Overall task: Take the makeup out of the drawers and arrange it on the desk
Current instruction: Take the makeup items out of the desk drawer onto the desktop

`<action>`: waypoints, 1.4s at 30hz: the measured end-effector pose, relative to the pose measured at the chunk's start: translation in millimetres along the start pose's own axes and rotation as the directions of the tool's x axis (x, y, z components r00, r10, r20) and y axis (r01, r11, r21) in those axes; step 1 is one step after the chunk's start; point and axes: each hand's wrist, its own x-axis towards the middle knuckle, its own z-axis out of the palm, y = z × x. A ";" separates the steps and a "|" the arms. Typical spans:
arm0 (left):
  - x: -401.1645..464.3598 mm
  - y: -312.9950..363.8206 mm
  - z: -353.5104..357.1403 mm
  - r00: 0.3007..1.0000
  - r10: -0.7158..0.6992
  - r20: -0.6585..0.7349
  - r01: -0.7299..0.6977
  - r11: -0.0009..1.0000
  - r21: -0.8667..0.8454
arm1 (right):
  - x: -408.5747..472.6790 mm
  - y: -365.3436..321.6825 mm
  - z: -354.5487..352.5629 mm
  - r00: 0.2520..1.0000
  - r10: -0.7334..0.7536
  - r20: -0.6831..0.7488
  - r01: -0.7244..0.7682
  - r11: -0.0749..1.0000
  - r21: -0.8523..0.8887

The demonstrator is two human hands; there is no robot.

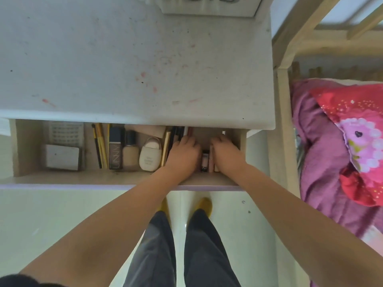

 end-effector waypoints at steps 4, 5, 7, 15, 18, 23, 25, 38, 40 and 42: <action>-11.6 0.7 -6.9 0.997 -0.072 -0.017 0.065 0.966 -0.249 | -12.2 3.5 -10.5 0.997 -0.076 -0.003 0.076 0.989 0.125; -15.2 1.6 -9.2 0.996 -0.092 0.003 0.087 0.932 -0.352 | -17.0 4.6 -12.8 0.995 -0.100 -0.002 0.099 0.979 0.178; -21.2 1.6 -15.4 0.994 -0.105 0.039 0.110 0.851 -0.513 | -27.2 7.2 -18.9 0.989 -0.145 -0.017 0.144 0.949 0.280; 1.4 -15.3 -112.9 0.985 -0.134 -0.109 0.001 0.635 -0.772 | -18.2 15.0 -115.6 0.960 -0.115 -0.254 0.230 0.841 0.490; 46.6 -21.6 -157.4 0.974 -0.160 -0.159 -0.026 0.620 -0.784 | 18.5 14.9 -159.9 0.956 -0.010 -0.292 0.179 0.809 0.560; 114.2 -37.3 -182.1 0.977 -0.201 -0.077 0.053 0.573 -0.818 | 81.9 16.3 -184.2 0.967 0.090 -0.240 0.080 0.784 0.616; 129.9 -39.6 -180.8 0.975 -0.202 -0.090 0.049 0.595 -0.802 | 97.2 16.0 -182.3 0.964 0.112 -0.243 0.058 0.799 0.598; 143.5 -42.6 -149.1 0.933 -0.179 -0.313 -0.013 0.852 -0.524 | 109.3 16.1 -161.1 0.910 0.042 -0.412 0.111 0.934 0.339; 140.9 -42.5 -151.6 0.936 -0.205 -0.287 -0.001 0.812 -0.583 | 105.3 15.7 -162.6 0.909 0.054 -0.414 0.112 0.924 0.366; 129.8 -41.8 -156.4 0.932 -0.232 -0.280 0.006 0.779 -0.627 | 97.2 14.7 -165.5 0.915 0.069 -0.397 0.104 0.912 0.398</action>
